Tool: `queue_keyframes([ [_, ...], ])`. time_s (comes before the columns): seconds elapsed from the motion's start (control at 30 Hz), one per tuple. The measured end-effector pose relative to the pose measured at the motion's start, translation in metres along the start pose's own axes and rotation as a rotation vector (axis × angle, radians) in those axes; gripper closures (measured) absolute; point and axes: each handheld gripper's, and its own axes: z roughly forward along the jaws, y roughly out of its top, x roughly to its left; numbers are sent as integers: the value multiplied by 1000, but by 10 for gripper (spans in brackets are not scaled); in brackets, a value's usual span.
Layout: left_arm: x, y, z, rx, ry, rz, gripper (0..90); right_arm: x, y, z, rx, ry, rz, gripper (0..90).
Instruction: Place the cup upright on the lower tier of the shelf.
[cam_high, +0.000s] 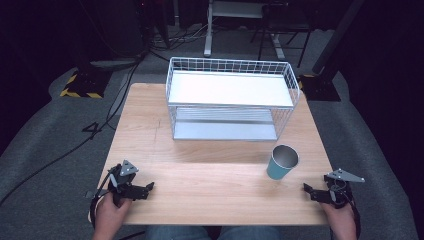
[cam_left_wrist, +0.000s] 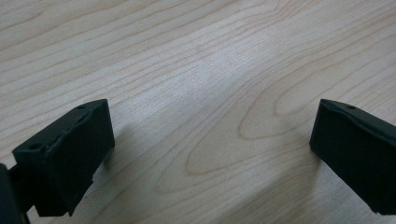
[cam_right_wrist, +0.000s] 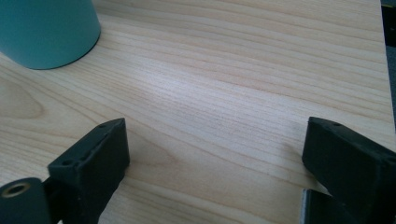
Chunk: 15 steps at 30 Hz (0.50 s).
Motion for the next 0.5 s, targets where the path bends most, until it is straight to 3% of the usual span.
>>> queue_keyframes([
  [0.1,0,1,0,2,0,1,3,0,0,-3,2,2,10,155],
  [0.5,1,6,6,-5,6,-10,3,5,-2,-22,-56,29,27,150],
])
